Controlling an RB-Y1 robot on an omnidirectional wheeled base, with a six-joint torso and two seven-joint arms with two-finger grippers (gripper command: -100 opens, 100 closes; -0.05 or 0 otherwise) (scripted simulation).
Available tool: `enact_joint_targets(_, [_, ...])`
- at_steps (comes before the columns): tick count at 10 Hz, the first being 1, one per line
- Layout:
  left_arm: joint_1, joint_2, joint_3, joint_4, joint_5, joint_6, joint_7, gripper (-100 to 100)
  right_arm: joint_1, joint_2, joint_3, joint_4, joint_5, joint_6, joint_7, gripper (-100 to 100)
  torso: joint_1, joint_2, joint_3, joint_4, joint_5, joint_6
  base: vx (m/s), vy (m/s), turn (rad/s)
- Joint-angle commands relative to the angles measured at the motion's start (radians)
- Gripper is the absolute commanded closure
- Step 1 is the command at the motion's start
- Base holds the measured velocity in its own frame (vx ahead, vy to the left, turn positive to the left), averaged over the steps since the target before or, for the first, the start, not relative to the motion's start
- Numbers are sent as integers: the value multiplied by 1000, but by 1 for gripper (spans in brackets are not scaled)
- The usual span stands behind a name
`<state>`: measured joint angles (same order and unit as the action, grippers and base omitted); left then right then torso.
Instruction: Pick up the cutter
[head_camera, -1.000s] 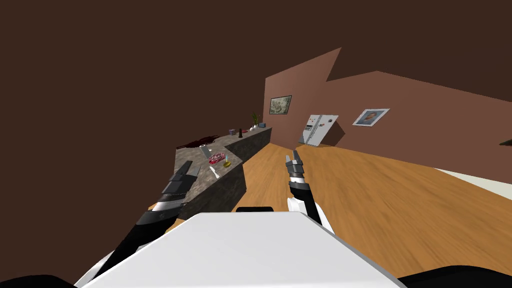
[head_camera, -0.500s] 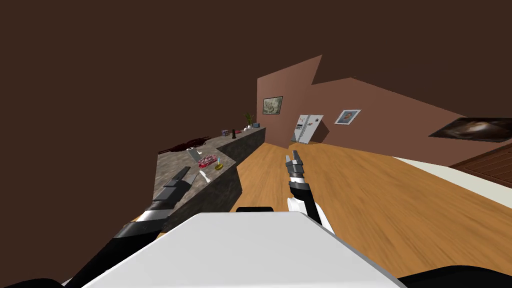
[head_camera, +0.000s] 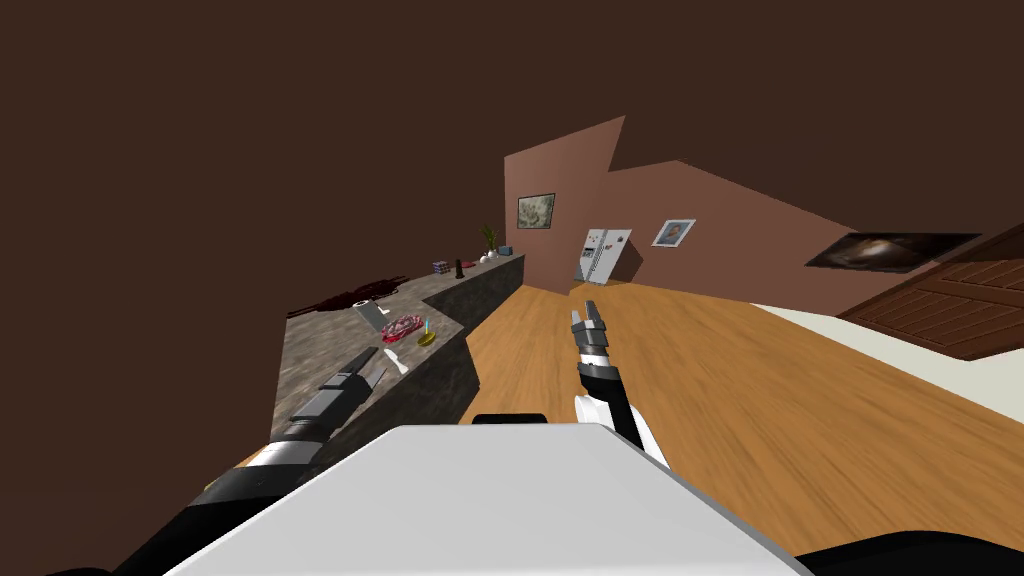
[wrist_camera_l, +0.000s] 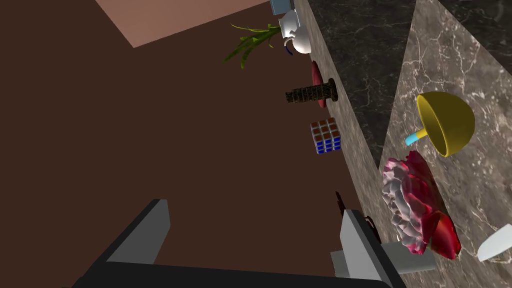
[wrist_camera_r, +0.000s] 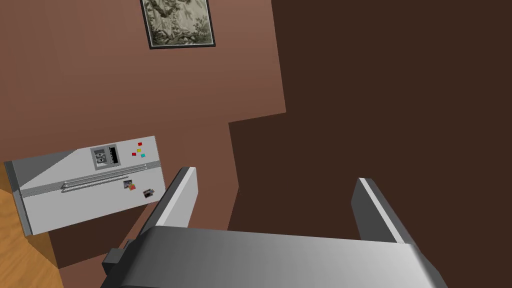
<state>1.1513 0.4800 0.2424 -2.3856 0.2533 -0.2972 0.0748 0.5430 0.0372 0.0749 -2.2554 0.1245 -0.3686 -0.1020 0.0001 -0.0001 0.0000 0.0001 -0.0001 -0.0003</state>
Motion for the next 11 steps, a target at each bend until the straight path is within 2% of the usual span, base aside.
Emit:
enact_joint_targets(1, [50,46,16,-5,34,45,19,-100,0,0,0,0,0,0,0,0,0,0,0,0,0,0,32,-7,-165])
enact_joint_targets(2, [79,73,26,-6,64,77,34,-100,0,0,0,0,0,0,0,0,0,-1,0,0,0,0,47,-9,-298])
enact_joint_targets(3, [98,86,26,-6,64,80,34,-100,0,0,0,0,0,0,0,0,1,-2,-1,0,0,1,41,0,-99])
enact_joint_targets(5, [167,161,44,-2,126,146,64,-100,0,0,0,0,0,0,0,0,1,-2,-1,-1,0,0,58,11,-194])
enact_joint_targets(6, [182,170,44,-2,126,154,64,-100,0,0,0,0,0,0,0,0,2,-3,-2,-1,0,0,45,25,-119])
enact_joint_targets(7, [216,212,53,2,158,193,78,-100,0,0,0,0,0,0,0,0,2,-2,-1,-1,1,0,45,31,-212])
enact_joint_targets(8, [223,212,53,2,158,193,78,-100,0,0,0,0,0,0,0,0,3,-2,-1,-1,1,1,40,33,-107])
enact_joint_targets(10, [287,284,67,12,225,263,105,-100,0,0,0,0,0,0,0,0,3,-2,-1,-1,1,0,66,49,-233])
enact_joint_targets(11, [301,300,67,12,225,271,105,-100,0,0,0,0,0,0,0,0,5,-4,-2,-1,1,0,59,62,-101])
